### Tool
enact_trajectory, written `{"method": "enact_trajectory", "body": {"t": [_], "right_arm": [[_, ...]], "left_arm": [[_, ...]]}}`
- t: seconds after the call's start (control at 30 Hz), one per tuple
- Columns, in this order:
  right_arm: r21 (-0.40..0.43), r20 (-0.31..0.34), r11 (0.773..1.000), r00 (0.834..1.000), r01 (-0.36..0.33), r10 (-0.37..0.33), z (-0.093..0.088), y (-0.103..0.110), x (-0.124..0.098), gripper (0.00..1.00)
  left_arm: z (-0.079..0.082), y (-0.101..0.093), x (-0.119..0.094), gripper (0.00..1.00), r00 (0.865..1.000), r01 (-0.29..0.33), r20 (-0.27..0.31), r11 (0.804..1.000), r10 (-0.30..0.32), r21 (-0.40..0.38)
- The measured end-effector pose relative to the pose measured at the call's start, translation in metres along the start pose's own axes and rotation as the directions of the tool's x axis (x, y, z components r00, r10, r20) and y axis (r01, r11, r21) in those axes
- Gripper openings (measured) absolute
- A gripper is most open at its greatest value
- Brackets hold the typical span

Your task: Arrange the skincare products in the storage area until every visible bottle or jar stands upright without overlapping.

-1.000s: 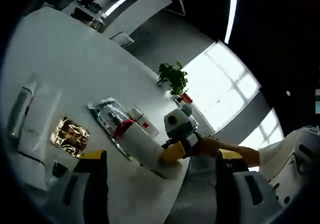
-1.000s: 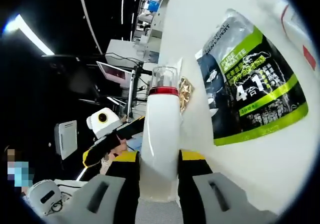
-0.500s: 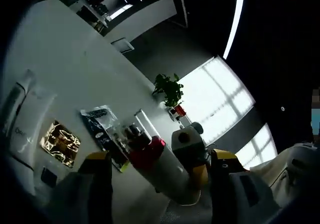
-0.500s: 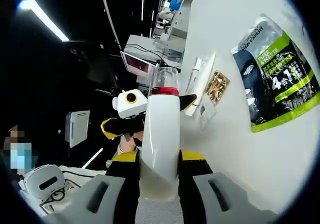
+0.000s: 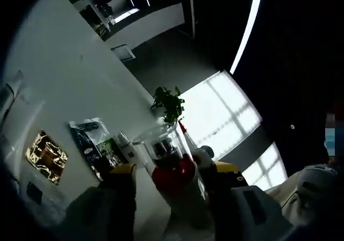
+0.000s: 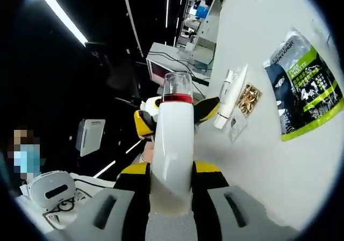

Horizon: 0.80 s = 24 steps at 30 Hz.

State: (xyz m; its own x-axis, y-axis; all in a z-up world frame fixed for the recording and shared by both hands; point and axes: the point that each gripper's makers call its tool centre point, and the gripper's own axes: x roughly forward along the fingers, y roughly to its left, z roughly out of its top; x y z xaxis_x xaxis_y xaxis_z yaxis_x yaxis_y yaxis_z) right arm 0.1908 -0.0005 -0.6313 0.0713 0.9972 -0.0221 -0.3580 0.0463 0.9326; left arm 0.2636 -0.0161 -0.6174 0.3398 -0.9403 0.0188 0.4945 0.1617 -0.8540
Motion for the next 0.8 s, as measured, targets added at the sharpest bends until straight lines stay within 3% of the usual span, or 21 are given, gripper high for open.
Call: {"method": "enact_trajectory", "body": {"t": [0.2,0.43,0.6,0.7,0.8], "right_arm": [[-0.027,0.029,1.0,1.0,0.0,0.001,0.002,0.003,-0.009,0.29],[-0.062,0.072,0.998,0.997,0.009,-0.005,0.006,0.0,-0.021,0.29],[-0.183,0.069,0.982,0.997,0.053,-0.041,0.011,-0.003,-0.026,0.29],[-0.188,0.083,0.981,0.996,0.053,-0.038,0.015,-0.001,-0.029,0.29],[-0.254,0.107,0.962,0.991,0.099,-0.073,0.021,-0.004,-0.032,0.29]], "left_arm": [[0.002,-0.009,0.014,0.39,0.999,0.037,0.007,0.999,-0.037,-0.024],[-0.002,-0.012,0.031,0.32,0.998,0.044,-0.045,0.999,-0.044,-0.001],[-0.002,-0.019,0.036,0.3,0.997,0.06,-0.06,0.998,-0.058,0.028],[0.004,-0.019,0.038,0.29,0.997,0.063,-0.056,0.998,-0.061,0.024],[0.004,-0.027,0.04,0.28,0.997,0.068,-0.049,0.996,-0.065,0.05]]}}
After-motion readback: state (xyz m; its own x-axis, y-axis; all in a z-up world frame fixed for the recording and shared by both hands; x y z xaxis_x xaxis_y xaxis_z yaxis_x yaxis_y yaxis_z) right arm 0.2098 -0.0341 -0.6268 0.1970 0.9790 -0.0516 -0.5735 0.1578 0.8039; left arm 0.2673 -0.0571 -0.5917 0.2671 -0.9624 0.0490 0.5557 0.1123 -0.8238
